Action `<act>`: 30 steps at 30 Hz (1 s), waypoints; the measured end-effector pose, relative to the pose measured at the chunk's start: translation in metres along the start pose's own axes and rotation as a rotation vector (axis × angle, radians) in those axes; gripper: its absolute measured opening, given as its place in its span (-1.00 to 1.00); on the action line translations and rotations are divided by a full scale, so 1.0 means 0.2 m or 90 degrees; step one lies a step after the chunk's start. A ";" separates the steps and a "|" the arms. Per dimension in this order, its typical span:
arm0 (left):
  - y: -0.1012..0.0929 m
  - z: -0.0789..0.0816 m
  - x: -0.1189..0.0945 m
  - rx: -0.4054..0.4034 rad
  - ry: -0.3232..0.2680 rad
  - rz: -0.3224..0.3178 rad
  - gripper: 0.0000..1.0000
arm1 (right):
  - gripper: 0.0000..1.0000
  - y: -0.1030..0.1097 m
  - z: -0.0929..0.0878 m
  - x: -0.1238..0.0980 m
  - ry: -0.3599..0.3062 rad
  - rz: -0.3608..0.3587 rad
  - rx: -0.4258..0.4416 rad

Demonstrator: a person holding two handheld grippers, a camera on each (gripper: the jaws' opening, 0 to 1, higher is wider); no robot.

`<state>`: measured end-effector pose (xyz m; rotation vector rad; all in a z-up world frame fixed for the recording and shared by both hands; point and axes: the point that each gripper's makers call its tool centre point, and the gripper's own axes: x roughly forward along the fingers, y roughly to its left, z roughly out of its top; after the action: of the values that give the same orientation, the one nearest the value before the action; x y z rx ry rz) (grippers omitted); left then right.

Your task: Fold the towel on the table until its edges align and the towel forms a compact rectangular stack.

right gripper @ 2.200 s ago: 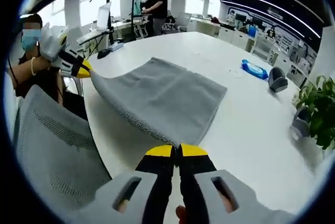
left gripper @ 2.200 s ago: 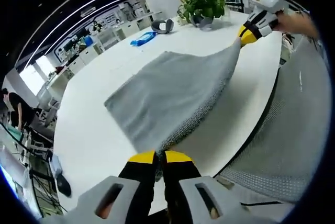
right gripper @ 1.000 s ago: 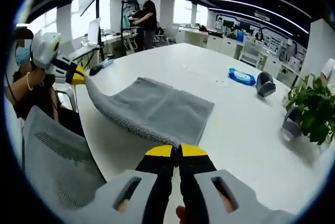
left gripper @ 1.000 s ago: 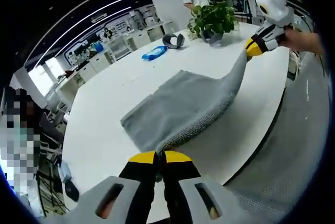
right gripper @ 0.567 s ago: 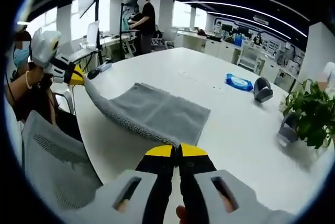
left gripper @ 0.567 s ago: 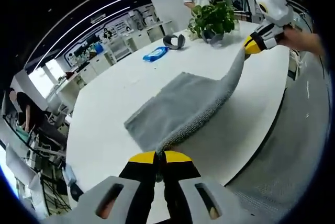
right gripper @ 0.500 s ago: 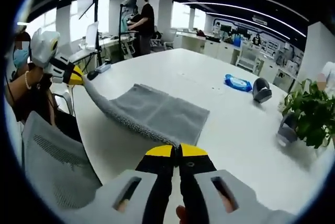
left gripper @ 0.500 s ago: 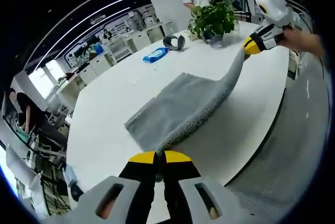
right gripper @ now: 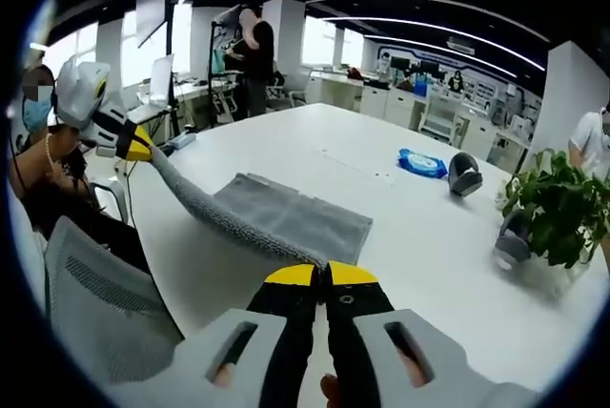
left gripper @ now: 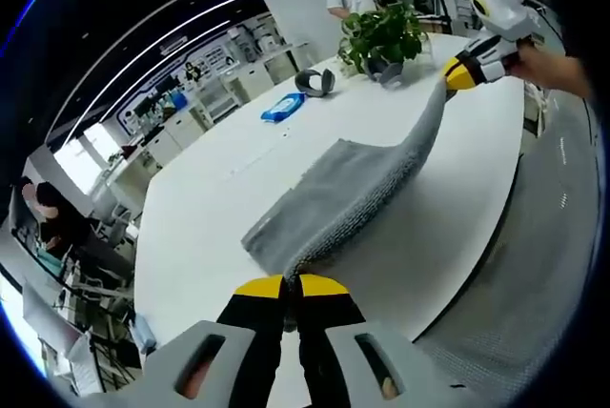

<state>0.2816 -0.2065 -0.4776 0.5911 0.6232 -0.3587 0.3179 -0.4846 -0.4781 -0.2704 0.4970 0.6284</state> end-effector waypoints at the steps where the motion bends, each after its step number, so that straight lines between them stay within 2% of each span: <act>1: 0.01 0.00 -0.01 -0.003 -0.002 0.000 -0.92 | -0.99 0.00 0.00 0.00 0.000 0.000 -0.001; 6: 0.02 0.01 0.00 -0.011 -0.001 -0.003 -0.92 | -0.99 0.00 0.02 0.00 -0.011 -0.004 -0.006; 14: 0.04 0.03 -0.01 -0.006 0.003 0.003 -0.92 | -0.99 -0.02 0.06 0.01 -0.030 -0.005 0.016; 24: 0.03 0.02 0.02 0.004 0.019 0.001 -0.92 | -0.99 -0.03 0.07 0.03 -0.031 -0.003 0.018; 30: 0.03 0.03 0.03 0.009 0.020 -0.001 -0.92 | -0.99 -0.06 0.07 0.04 -0.037 -0.002 0.035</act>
<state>0.2922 -0.2065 -0.4745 0.6104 0.6516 -0.3554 0.3357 -0.4836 -0.4694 -0.2004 0.4568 0.6166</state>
